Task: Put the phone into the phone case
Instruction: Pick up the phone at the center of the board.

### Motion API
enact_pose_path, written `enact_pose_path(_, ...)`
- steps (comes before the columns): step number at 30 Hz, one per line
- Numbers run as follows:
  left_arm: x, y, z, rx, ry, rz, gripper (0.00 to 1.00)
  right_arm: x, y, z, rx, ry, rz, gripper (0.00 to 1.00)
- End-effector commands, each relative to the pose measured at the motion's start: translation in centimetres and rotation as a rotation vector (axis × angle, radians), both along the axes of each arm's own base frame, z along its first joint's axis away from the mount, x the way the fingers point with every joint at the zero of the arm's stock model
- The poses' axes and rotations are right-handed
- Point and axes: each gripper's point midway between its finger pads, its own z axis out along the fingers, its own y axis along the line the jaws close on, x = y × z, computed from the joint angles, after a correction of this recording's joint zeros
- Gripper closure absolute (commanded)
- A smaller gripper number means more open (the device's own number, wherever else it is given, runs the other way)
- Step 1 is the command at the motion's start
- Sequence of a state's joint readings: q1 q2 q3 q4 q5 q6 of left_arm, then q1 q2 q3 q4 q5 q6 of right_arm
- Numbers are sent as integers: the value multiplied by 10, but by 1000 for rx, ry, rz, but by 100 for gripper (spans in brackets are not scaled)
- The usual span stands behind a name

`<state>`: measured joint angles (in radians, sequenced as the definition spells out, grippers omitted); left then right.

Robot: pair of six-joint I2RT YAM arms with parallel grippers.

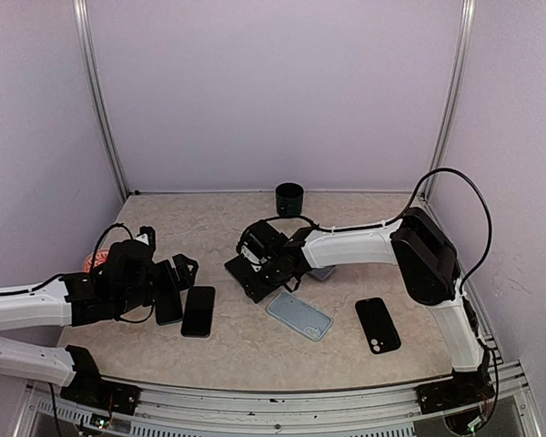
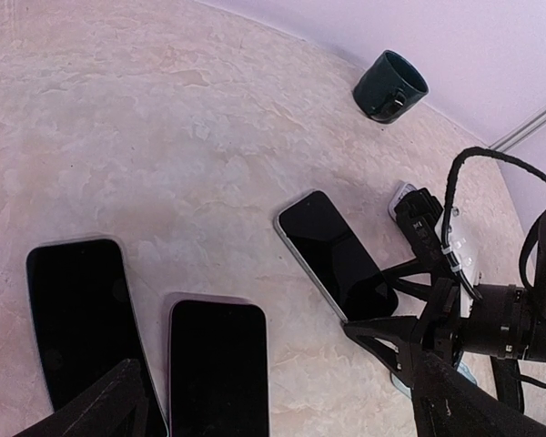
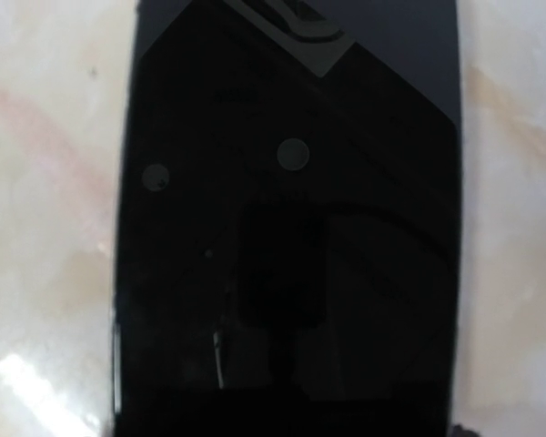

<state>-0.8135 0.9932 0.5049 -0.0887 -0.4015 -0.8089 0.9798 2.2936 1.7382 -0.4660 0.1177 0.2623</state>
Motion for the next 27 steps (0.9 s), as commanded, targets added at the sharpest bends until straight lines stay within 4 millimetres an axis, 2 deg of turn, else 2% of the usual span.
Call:
enact_pose_path(1, 2, -2, 3, -12, -15, 8, 1, -7, -12, -17, -67, 7, 14, 23)
enact_pose_path(8, 6, -8, 4, -11, -11, 5, 1, 3, -10, 25, -19, -98, 32, 23)
enact_pose_path(13, 9, -10, 4, -7, -6, 5, 1, 7, -9, 45, -2, -145, 43, 23)
enact_pose_path(20, 9, -10, 3, -13, -8, 6, 1, 3, -10, 60, 25, -161, 53, 23)
enact_pose_path(27, 15, -19, 10, -21, -16, -7, 1, -6, -17, 61, 22, -140, 71, 23)
